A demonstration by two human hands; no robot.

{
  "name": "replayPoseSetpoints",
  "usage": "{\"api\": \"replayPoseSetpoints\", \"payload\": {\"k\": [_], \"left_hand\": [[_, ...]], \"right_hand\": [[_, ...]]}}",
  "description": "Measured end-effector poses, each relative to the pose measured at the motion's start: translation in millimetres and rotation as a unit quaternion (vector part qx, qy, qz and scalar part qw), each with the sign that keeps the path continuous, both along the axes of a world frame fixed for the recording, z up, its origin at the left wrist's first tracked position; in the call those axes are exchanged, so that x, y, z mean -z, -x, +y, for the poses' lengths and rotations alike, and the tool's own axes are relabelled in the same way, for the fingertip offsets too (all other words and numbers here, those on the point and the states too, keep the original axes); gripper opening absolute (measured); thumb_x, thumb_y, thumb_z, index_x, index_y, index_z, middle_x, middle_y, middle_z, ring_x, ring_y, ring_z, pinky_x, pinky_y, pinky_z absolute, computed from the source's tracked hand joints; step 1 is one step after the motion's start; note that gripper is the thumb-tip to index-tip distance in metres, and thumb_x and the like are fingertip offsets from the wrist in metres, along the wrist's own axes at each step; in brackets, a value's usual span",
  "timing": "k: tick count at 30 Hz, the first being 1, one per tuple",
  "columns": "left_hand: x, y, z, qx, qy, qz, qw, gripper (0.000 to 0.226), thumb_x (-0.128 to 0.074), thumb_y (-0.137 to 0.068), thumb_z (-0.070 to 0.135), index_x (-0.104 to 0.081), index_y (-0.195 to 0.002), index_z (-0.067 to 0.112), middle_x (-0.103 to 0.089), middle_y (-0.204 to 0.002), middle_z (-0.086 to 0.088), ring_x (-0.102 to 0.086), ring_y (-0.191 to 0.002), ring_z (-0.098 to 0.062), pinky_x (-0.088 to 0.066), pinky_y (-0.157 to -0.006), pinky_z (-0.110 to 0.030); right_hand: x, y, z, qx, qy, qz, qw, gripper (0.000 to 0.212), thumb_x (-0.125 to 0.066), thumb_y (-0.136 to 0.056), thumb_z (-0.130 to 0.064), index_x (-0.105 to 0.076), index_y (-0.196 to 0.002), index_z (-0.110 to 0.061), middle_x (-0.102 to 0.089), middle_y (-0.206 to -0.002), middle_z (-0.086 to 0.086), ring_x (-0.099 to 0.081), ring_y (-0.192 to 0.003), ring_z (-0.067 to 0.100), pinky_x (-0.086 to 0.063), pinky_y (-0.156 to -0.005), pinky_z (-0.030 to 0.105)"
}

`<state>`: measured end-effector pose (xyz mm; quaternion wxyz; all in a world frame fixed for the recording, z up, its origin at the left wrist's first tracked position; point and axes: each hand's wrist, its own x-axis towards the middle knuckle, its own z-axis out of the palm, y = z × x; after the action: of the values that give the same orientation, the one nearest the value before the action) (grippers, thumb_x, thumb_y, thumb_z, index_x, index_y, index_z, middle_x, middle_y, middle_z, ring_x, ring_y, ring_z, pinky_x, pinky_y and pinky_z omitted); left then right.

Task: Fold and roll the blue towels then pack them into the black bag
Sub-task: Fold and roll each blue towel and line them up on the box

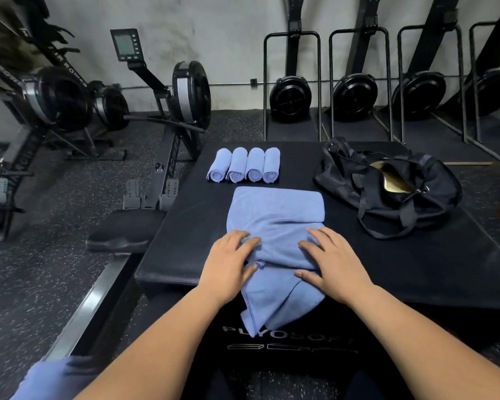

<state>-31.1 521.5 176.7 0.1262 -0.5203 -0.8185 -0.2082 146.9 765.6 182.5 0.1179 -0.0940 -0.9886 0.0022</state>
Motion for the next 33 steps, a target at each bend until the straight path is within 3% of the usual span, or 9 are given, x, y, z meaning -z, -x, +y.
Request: {"api": "replayPoseSetpoints", "payload": {"k": [3,6,9,12,15,20,24,28,33], "left_hand": [[-4.7,-9.2,-4.4,0.014,-0.019,0.056,0.998,0.052,-0.072,-0.085,0.018,-0.064,-0.136,0.022,-0.056,-0.139,-0.007,-0.052,-0.128,-0.03,-0.045,-0.102,-0.043],[-7.3,-24.6,-9.0,0.087,-0.016,0.141,0.986,0.03,-0.069,-0.092,0.017,-0.07,-0.121,0.024,-0.062,-0.127,-0.001,-0.057,-0.115,-0.029,-0.046,-0.091,-0.041],[-8.6,-37.6,-16.8,0.147,0.062,0.16,0.974,0.025,-0.066,-0.084,0.029,-0.069,-0.109,0.024,-0.063,-0.11,0.004,-0.058,-0.1,-0.026,-0.044,-0.085,-0.04],[-3.0,-39.2,-25.1,0.147,0.125,0.146,0.97,0.033,-0.064,-0.083,0.042,-0.066,-0.113,0.028,-0.061,-0.115,0.006,-0.055,-0.103,-0.022,-0.044,-0.089,-0.039],[3.3,-35.1,-27.5,0.121,0.119,0.165,0.972,0.022,-0.067,-0.083,0.03,-0.067,-0.105,0.03,-0.064,-0.111,0.009,-0.059,-0.099,-0.021,-0.041,-0.082,-0.035],[3.7,-26.5,-30.7,0.107,0.049,0.173,0.978,0.01,-0.07,-0.091,0.021,-0.064,-0.085,0.027,-0.059,-0.086,0.008,-0.058,-0.081,-0.02,-0.045,-0.073,-0.036],[-24.4,-18.3,-29.0,0.015,-0.025,0.083,0.996,0.016,-0.063,-0.101,0.027,-0.061,-0.085,0.029,-0.055,-0.08,0.007,-0.053,-0.075,-0.021,-0.033,-0.067,-0.034],[-47.0,3.8,-21.3,-0.096,-0.033,-0.008,0.995,0.003,-0.069,-0.097,0.033,-0.067,-0.099,0.032,-0.063,-0.087,0.011,-0.054,-0.081,-0.018,-0.042,-0.072,-0.038],[-37.4,13.2,-8.4,-0.088,0.051,0.035,0.994,0.026,-0.073,-0.079,0.018,-0.065,-0.101,0.031,-0.053,-0.099,0.006,-0.05,-0.089,-0.026,-0.03,-0.069,-0.035]], "right_hand": [[-0.5,-4.9,-7.8,-0.056,-0.031,0.061,0.996,0.052,-0.07,-0.089,-0.057,-0.066,-0.129,-0.023,-0.052,-0.148,0.01,-0.046,-0.138,0.036,-0.04,-0.114,0.048],[-2.5,-11.6,-20.8,-0.111,-0.052,0.138,0.983,0.017,-0.072,-0.09,-0.035,-0.068,-0.102,-0.023,-0.06,-0.117,0.004,-0.058,-0.106,0.032,-0.045,-0.084,0.041],[-2.1,-24.4,-28.4,-0.149,-0.069,0.121,0.979,0.027,-0.065,-0.095,-0.048,-0.063,-0.087,-0.023,-0.054,-0.093,-0.002,-0.051,-0.086,0.026,-0.04,-0.07,0.04],[2.3,-38.1,-26.4,-0.159,-0.082,0.062,0.982,0.041,-0.063,-0.091,-0.067,-0.062,-0.096,-0.026,-0.055,-0.098,-0.006,-0.049,-0.089,0.021,-0.043,-0.071,0.038],[6.0,-41.6,-20.5,-0.15,-0.085,0.051,0.984,0.031,-0.067,-0.09,-0.058,-0.06,-0.097,-0.029,-0.056,-0.099,-0.009,-0.054,-0.089,0.021,-0.044,-0.072,0.037],[3.8,-36.2,-12.2,-0.131,-0.072,0.09,0.985,0.024,-0.057,-0.095,-0.051,-0.067,-0.091,-0.029,-0.058,-0.086,-0.011,-0.056,-0.081,0.02,-0.041,-0.067,0.035],[-19.2,-27.3,-5.8,-0.024,0.015,0.164,0.986,0.024,-0.058,-0.098,-0.048,-0.07,-0.094,-0.028,-0.064,-0.085,-0.011,-0.057,-0.079,0.021,-0.046,-0.066,0.039],[-39.9,-7.9,7.5,0.079,0.136,0.16,0.975,0.009,-0.072,-0.092,-0.045,-0.069,-0.095,-0.038,-0.062,-0.079,-0.02,-0.053,-0.082,0.015,-0.042,-0.07,0.036],[-26.9,10.6,10.3,0.096,0.093,0.077,0.988,0.024,-0.08,-0.079,-0.019,-0.072,-0.095,-0.035,-0.062,-0.093,-0.014,-0.051,-0.087,0.02,-0.048,-0.072,0.039]]}}
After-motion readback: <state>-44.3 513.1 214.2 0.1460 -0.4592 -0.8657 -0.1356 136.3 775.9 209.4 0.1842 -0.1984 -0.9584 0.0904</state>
